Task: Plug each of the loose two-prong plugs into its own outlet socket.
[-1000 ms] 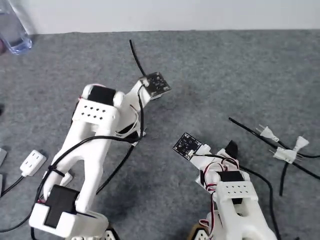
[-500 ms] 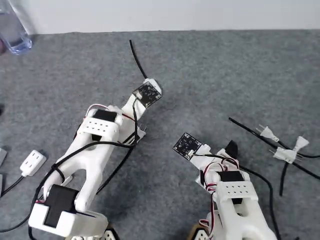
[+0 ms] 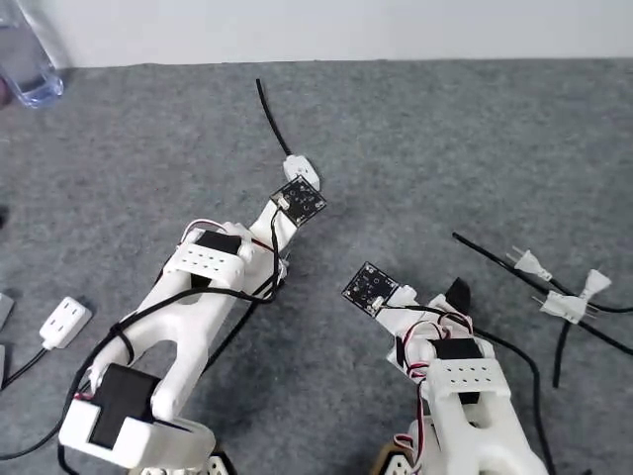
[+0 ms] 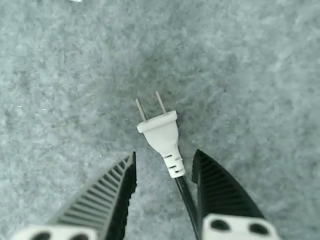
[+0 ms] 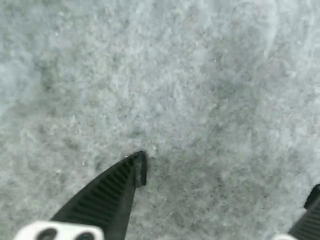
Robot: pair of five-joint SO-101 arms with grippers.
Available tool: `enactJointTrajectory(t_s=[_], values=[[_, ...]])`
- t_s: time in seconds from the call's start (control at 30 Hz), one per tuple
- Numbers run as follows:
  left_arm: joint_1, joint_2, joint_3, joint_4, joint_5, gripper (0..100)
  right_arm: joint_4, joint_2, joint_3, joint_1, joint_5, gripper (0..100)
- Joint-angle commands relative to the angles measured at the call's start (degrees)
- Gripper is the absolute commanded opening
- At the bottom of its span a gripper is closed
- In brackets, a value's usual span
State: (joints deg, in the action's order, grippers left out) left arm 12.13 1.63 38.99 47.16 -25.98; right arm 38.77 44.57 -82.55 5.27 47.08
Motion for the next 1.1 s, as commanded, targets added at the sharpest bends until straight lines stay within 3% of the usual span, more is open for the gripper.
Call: enactJointTrajectory(t_s=[0.0, 0.33, 0.53, 0.9, 1.07], values=[[0.70, 0.26, -2.68, 2.46, 0.79, 17, -2.33, 0.66, 0.44, -0.40, -0.44, 47.5], [1.67, 0.26, -2.95, 2.46, 3.16, 17, -2.33, 0.66, 0.44, -0.40, -0.44, 47.5], [1.32, -1.67, -4.97, 3.87, 8.79, 17, -2.15, 0.66, 0.44, -0.40, -0.44, 47.5], [1.32, -29.27, -36.79, 28.22, 8.88, 17, -2.07, 0.66, 0.44, -0.40, -0.44, 47.5], [1.41, -33.67, -43.03, 31.91, 8.97, 12, -2.07, 0.66, 0.44, -0.40, -0.44, 47.5]])
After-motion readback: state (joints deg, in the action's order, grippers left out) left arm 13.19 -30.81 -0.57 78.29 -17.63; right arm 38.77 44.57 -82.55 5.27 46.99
